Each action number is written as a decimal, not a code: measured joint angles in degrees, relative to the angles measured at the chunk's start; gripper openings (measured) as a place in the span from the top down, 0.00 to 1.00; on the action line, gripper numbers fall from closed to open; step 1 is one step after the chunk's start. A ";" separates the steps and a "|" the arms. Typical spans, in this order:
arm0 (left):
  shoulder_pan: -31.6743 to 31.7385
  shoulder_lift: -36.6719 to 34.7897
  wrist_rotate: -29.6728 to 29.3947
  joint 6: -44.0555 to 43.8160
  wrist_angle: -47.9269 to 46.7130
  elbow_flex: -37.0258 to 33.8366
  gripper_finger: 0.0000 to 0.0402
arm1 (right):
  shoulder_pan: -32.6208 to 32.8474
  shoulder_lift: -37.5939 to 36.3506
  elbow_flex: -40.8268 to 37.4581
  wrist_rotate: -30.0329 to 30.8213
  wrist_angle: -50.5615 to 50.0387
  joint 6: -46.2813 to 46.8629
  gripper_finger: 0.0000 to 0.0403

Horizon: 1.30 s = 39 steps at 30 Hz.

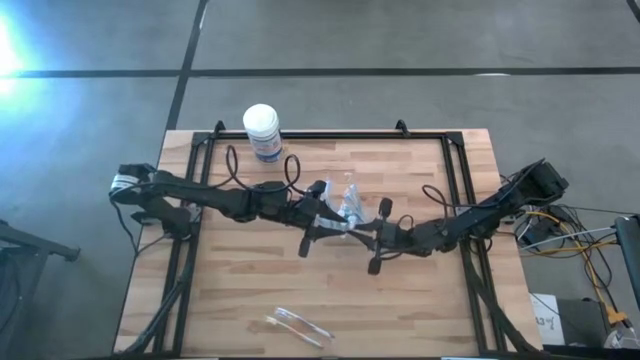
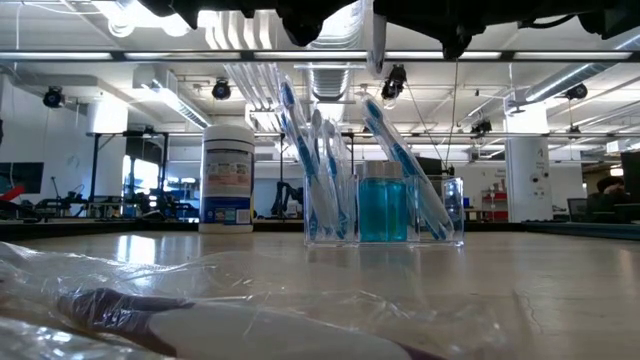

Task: Pick & Place toothbrushing station
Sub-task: Put the purple toothbrush into the transparent organizer

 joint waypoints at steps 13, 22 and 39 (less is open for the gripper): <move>-0.04 3.80 -1.38 -0.04 0.41 1.68 0.65 | -0.07 3.65 2.59 0.10 0.95 -2.54 0.93; -0.04 2.23 -1.26 1.47 -1.11 1.68 0.65 | 0.33 3.17 2.45 0.26 1.04 -2.23 0.93; -0.03 2.27 0.26 5.44 -1.28 1.66 0.95 | 0.47 3.21 2.38 0.17 0.67 -1.88 0.93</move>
